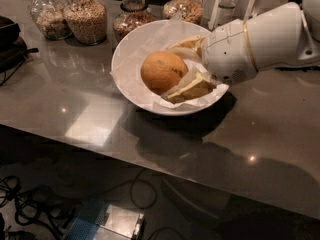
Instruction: Pick orange from white bowl
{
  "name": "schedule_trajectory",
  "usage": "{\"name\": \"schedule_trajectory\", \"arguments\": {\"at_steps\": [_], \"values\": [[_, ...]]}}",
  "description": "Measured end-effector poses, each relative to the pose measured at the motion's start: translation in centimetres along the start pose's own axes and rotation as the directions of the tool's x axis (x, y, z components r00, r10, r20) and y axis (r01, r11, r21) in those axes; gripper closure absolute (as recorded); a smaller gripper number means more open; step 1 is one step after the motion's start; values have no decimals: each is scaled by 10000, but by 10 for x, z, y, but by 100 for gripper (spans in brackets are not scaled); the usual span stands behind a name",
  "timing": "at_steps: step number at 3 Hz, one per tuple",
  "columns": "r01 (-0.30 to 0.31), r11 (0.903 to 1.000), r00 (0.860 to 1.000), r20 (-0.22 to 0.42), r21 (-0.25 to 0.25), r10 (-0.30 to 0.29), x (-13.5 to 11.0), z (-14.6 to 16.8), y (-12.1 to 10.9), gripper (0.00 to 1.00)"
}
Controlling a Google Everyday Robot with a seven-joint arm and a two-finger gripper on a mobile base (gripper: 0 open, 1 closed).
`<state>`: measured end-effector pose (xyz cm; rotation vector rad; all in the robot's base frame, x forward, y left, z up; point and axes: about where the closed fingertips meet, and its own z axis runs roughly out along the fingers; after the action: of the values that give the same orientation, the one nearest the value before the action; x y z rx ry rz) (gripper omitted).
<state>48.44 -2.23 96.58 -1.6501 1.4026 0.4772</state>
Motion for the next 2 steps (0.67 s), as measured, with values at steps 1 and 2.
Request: {"name": "schedule_trajectory", "arguments": {"at_steps": [1,2], "values": [[1064,9942,9893,-1022,170,-1041,-37,-9,41,100],[2534,9634,9468,-2268,877,-2284,-90,-21,84,100]]}}
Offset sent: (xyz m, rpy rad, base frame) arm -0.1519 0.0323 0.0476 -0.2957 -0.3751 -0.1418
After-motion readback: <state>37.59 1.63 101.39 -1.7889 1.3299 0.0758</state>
